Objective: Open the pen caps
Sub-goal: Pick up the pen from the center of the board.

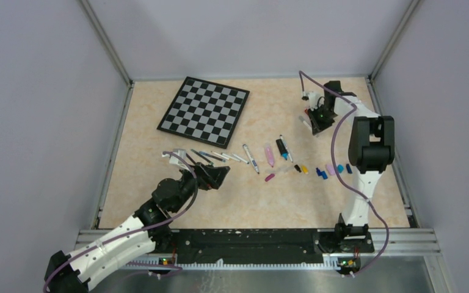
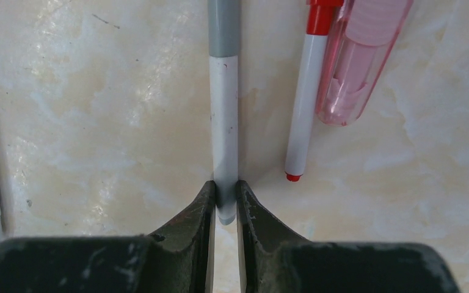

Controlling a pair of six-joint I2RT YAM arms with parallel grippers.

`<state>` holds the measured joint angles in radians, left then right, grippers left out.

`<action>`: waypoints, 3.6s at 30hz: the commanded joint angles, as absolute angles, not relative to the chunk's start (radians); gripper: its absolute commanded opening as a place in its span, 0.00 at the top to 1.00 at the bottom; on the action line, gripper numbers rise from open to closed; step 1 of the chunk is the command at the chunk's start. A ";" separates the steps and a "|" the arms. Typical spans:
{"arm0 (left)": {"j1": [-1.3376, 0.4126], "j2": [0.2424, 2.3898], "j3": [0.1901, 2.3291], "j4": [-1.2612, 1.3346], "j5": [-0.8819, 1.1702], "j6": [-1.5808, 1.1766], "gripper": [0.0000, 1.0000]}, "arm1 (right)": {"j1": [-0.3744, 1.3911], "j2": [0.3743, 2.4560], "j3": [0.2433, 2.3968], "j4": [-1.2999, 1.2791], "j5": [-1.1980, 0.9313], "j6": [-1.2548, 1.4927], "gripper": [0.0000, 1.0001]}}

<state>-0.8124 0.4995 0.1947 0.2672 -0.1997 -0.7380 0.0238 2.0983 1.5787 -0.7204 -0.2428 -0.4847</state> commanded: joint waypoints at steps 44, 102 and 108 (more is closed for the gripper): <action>-0.804 0.505 0.232 0.352 -0.118 -0.741 0.01 | 0.138 1.885 1.488 -0.629 -0.283 -0.561 1.00; -0.752 1.476 0.552 0.802 0.670 -1.248 0.52 | 0.666 1.285 1.051 -0.876 -0.469 -1.294 1.00; -0.767 1.515 0.569 0.831 0.695 -1.260 0.73 | 0.682 1.294 1.054 -0.876 -0.452 -1.293 1.00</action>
